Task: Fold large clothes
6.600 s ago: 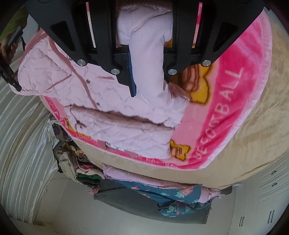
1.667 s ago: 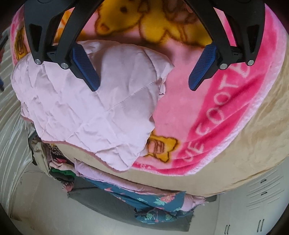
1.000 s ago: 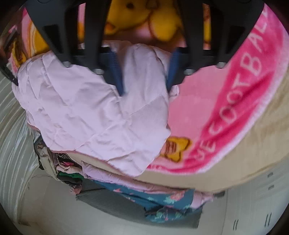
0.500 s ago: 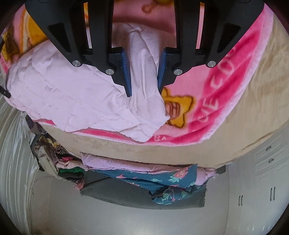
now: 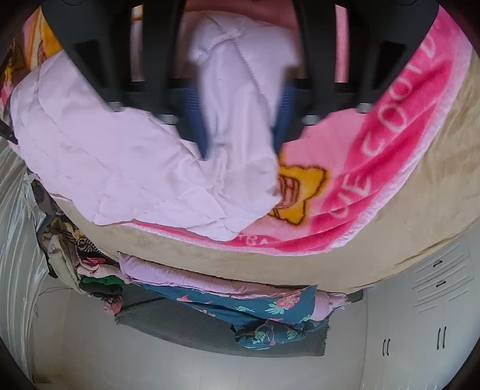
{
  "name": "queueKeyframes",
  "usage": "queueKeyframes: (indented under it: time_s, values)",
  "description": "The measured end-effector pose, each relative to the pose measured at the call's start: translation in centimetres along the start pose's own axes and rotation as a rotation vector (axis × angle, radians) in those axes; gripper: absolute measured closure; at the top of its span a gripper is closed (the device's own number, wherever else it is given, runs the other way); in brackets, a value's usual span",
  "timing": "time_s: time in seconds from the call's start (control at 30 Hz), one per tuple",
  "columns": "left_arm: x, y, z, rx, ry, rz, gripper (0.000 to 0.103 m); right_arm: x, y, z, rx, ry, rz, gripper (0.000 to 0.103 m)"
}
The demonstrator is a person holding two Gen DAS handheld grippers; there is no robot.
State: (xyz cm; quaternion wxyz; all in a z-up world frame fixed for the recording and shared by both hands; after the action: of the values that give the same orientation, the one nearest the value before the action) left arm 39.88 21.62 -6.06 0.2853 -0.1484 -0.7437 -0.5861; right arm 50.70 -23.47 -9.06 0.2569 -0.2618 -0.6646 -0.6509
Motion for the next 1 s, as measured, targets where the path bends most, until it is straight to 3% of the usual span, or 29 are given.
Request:
queueKeyframes:
  time_s: [0.17,0.3,0.4,0.5,0.57,0.63,0.7,0.8,0.87,1.0]
  values:
    - [1.4,-0.4,-0.2,0.045,0.005,0.009,0.039,-1.9,-0.3,-0.6,-0.030,-0.034,0.034,0.080]
    - [4.3,-0.3,-0.5,0.071,0.020,-0.037,0.035,-2.6,-1.0,-1.1,-0.051,-0.039,0.051,0.080]
    - [5.5,-1.8,-1.4,0.118,-0.028,-0.013,0.035,-2.4,-1.2,-1.1,-0.057,-0.042,0.049,0.079]
    - [4.9,-3.9,-3.3,0.118,-0.073,0.047,0.035,-0.5,-1.0,-1.5,-0.075,-0.074,0.007,0.063]
    - [3.8,-4.8,-4.3,0.074,-0.061,0.082,0.035,2.2,-1.0,-1.4,-0.087,-0.082,-0.076,0.029]
    - [2.7,-5.4,-5.0,0.051,-0.041,0.092,0.029,5.8,-1.3,-0.2,-0.048,-0.051,-0.200,0.018]
    - [1.8,-5.8,-5.3,0.047,-0.036,0.101,0.021,7.4,-2.3,1.9,0.022,0.018,-0.225,0.018]
    - [0.6,-5.8,-5.5,0.036,-0.027,0.105,0.017,5.6,-4.2,4.3,0.068,0.101,-0.092,0.018]
    - [0.1,-5.5,-5.3,0.043,-0.045,0.115,0.013,2.8,-5.3,4.3,0.018,0.115,0.043,0.015]
    - [-0.3,-5.5,-4.9,0.034,-0.076,0.133,0.012,1.1,-5.0,4.0,0.000,0.087,0.101,0.008]
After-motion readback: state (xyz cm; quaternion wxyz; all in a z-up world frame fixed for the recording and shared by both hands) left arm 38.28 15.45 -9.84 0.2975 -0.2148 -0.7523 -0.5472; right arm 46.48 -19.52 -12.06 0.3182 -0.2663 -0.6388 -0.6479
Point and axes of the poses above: each gripper's, at about its wrist camera, not at the fingertips, and x roughly against the way its jaws point, z to its left, y to its top, the point moved 6 cm from there along -x, roughly the way its jaws point, and after that the axes turned 1 degree about -y, right-handed, at the moved point
